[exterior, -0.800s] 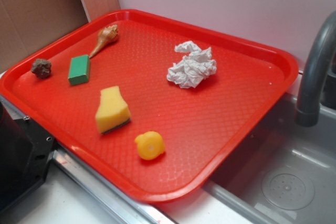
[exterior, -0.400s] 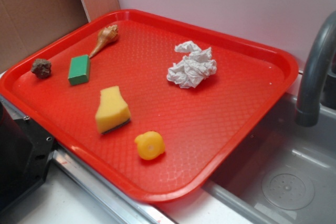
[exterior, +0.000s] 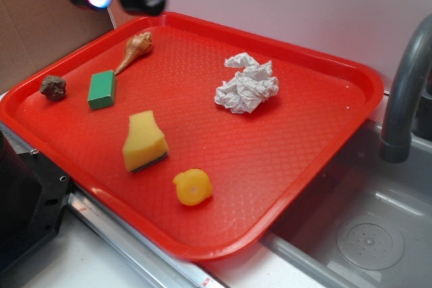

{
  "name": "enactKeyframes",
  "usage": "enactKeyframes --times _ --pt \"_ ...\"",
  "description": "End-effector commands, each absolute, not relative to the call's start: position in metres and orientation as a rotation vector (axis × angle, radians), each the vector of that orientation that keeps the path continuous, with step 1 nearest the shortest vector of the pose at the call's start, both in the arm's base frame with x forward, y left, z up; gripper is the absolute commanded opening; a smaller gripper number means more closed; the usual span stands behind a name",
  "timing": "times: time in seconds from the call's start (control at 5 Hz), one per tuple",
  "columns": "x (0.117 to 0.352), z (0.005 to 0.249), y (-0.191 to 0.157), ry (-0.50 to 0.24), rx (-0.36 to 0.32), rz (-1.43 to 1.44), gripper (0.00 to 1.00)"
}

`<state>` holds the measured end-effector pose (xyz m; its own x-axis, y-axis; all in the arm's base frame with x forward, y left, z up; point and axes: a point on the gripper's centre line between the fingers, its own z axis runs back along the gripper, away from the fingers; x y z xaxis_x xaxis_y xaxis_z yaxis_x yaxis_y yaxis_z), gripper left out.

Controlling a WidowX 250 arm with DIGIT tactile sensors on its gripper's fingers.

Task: Grab the white paper.

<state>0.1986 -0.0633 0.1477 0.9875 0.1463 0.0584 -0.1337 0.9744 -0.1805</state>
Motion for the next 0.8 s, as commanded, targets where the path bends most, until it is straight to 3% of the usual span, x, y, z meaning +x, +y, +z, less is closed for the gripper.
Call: enactKeyframes --times 0.0,0.2,0.4,0.6 --pt "0.27 0.092 -0.09 -0.115 -0.096 0.208 1.0" --pt "0.286 0.066 -0.097 -0.116 -0.093 0.132 1.0" --pt "0.291 0.057 -0.094 -0.132 -0.122 0.064 1.0" --pt "0.288 0.057 -0.083 -0.155 -0.108 0.0 0.86"
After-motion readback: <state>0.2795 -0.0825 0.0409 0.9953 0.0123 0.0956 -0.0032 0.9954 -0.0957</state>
